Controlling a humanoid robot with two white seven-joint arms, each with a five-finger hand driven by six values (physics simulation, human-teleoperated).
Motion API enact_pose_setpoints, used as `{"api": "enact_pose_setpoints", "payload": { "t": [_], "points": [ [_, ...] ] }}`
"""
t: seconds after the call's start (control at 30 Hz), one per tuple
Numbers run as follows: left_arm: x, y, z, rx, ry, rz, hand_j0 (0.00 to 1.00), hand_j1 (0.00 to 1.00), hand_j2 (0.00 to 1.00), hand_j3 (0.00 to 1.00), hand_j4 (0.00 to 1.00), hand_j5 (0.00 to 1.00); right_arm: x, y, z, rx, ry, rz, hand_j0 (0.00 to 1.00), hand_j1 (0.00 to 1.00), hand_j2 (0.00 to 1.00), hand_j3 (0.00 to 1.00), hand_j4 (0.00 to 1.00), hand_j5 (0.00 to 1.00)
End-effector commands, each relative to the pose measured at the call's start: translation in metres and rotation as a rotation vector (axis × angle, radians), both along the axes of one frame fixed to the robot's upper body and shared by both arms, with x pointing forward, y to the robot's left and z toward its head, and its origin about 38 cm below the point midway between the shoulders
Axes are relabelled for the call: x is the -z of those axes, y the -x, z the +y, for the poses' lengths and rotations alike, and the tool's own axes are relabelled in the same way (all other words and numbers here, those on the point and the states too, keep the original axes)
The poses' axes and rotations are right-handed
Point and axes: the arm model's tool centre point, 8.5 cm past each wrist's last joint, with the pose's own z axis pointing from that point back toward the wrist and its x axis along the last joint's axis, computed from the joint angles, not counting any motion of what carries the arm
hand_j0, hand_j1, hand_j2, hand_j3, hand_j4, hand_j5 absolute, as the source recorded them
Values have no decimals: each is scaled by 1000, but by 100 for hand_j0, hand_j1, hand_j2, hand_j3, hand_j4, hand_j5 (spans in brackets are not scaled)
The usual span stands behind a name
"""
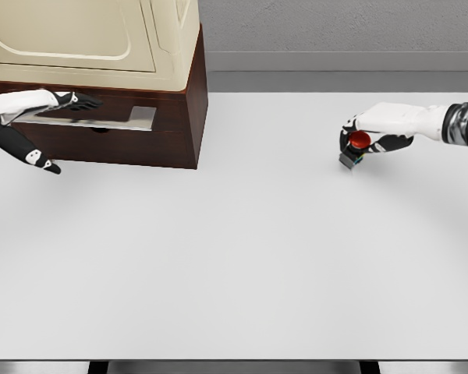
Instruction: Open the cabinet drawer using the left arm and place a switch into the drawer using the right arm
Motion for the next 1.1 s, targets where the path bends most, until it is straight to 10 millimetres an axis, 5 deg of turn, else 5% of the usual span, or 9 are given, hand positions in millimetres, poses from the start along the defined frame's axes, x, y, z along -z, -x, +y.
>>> {"api": "enact_pose_setpoints", "payload": {
  "t": [0.0,0.73,1.07],
  "points": [
    [-6,-1,0,-4,8,-14,100,100,100,100,100,100,-4,1,4,-12,-10,-9,51,51,51,51,51,51],
    [10,11,-2,7,45,36,100,100,100,100,100,100,-54,25,71,-240,-43,-145,50,50,50,50,50,50],
    [15,16,-5,19,53,54,100,100,100,100,100,100,-74,33,83,-293,-61,-187,50,50,50,50,50,50]
  ]
}}
